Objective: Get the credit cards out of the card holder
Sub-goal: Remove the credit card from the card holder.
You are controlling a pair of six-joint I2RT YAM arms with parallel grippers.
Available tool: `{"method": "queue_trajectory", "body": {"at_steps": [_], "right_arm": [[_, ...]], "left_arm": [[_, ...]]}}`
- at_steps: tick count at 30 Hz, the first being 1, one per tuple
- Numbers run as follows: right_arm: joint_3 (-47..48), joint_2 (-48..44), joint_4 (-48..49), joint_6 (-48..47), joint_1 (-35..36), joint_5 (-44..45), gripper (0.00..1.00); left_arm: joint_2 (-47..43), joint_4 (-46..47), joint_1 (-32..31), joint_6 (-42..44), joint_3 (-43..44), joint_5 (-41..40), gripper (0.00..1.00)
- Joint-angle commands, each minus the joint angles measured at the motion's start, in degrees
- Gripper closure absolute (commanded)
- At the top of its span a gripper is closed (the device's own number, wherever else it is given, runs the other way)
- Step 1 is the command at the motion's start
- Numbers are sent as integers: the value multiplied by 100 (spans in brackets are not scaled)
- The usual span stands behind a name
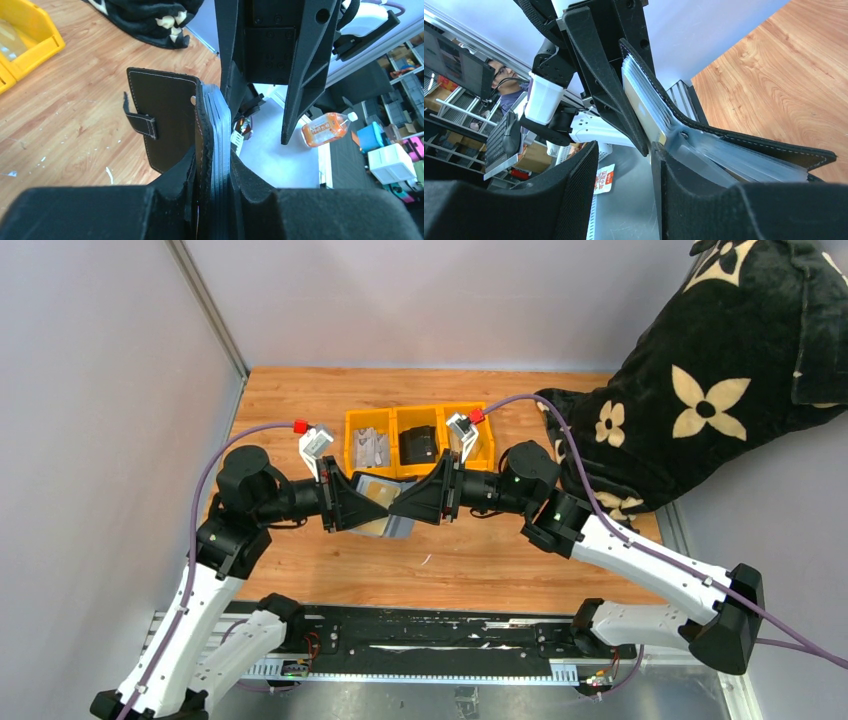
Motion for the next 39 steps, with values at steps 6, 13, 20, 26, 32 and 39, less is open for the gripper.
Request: {"method": "queue_trajectory", "body": {"at_steps": [6,13,20,26,32,39], "right_arm": [[-94,28,18,78,-27,282,54],[-109,-5,-113,5,-23,302,55],[-138,-49,-151,-17,-36,307,55],[-272,-236,-142,27,-61,329,56],[-363,-196,199,247,-57,240,56],[-214,195,1079,711,-61,-117,59]], "left_arm": [[-189,681,-2,-424,59,647,100],[-207,842,7,-555,96,679,100],[-205,884,7,-581,144,712,100],[-208,763,14,-438,262,665,100],[-218,792,16,-469,248,679,100],[-238,774,15,-463,168,679,100]]}}
